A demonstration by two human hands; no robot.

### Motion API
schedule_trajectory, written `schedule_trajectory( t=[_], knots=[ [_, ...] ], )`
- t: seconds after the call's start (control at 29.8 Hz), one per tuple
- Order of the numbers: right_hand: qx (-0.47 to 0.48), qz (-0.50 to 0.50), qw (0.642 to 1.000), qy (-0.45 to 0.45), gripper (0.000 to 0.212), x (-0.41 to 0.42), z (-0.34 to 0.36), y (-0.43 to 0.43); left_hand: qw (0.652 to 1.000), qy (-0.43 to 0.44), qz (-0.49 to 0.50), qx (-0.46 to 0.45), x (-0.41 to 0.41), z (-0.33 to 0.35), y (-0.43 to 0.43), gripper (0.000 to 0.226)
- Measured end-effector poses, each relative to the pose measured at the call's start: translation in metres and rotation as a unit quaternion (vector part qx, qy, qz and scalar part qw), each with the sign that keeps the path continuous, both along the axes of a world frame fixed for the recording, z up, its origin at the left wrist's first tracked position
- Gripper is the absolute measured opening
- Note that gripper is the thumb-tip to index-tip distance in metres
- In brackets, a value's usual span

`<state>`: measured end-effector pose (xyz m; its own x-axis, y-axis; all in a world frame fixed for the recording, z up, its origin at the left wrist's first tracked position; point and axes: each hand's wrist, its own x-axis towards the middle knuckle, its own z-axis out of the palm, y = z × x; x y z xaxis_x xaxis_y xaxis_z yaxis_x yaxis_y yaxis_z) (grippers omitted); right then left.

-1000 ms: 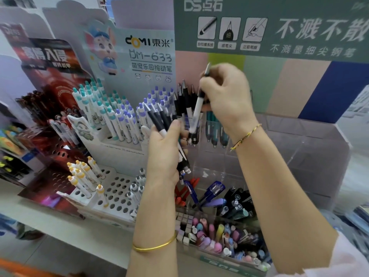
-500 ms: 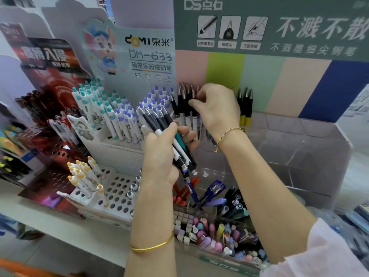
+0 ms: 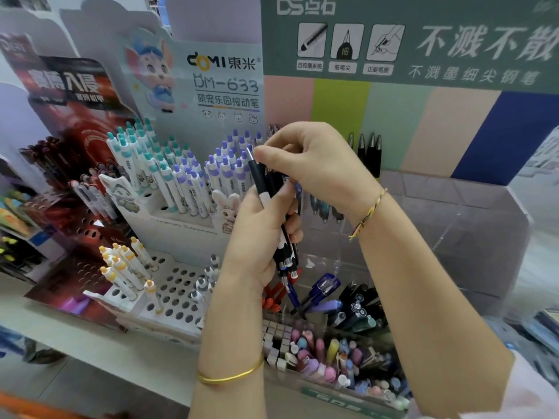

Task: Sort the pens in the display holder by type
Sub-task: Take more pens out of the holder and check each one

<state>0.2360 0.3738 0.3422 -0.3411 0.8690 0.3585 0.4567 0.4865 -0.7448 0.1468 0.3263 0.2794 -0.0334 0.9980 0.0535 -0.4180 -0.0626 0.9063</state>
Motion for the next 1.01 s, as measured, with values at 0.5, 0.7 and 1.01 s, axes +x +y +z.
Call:
schedule_trajectory(
  t=[0.5,0.7,1.01],
  knots=[
    [-0.104,0.029,0.985,0.135,0.005,0.008,-0.005,0.009,0.994,-0.089,-0.06,-0.011,-0.007,0.006,0.001,0.026],
    [-0.068,0.008,0.976,0.206,0.004,0.013,0.003,0.007,0.991,-0.115,-0.004,-0.063,-0.007,0.004,0.0,0.023],
    [0.253,-0.18,0.93,0.196,0.006,0.015,0.017,0.021,0.991,-0.053,0.087,-0.088,-0.006,0.0,0.001,0.014]
  ],
)
